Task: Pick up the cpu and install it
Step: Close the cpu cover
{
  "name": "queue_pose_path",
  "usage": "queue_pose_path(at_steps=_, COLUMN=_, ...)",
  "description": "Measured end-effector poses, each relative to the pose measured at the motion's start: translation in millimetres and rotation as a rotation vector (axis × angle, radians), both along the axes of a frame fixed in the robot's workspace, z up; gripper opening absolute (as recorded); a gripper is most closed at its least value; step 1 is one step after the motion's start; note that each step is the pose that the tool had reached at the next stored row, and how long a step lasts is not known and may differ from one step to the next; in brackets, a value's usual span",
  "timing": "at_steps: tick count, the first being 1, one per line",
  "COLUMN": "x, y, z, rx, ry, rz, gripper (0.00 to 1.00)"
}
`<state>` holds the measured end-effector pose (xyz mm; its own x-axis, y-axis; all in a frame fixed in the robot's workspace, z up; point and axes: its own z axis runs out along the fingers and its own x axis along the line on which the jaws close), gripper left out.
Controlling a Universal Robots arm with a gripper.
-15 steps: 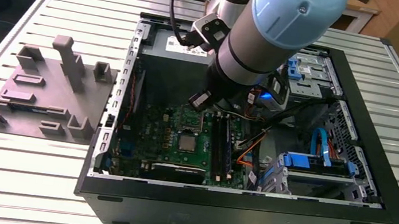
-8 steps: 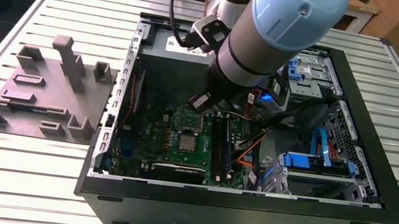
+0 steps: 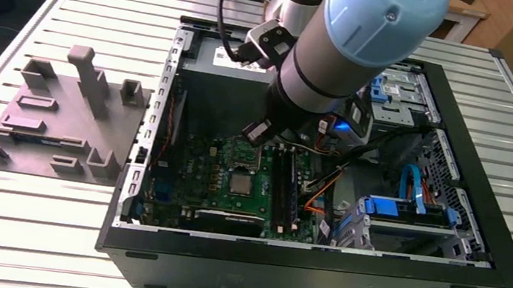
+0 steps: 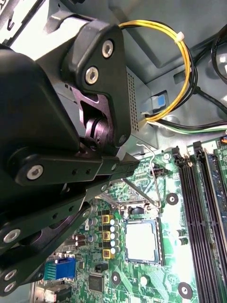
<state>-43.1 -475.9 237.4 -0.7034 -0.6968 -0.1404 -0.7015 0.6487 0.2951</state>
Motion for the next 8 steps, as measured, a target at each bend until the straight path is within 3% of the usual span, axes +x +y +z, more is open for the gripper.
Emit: queue_pose_path(at_steps=8, x=0.0, y=-2.6, z=0.0, rx=-0.0001, ry=0.0001, rz=0.000, gripper=0.11)
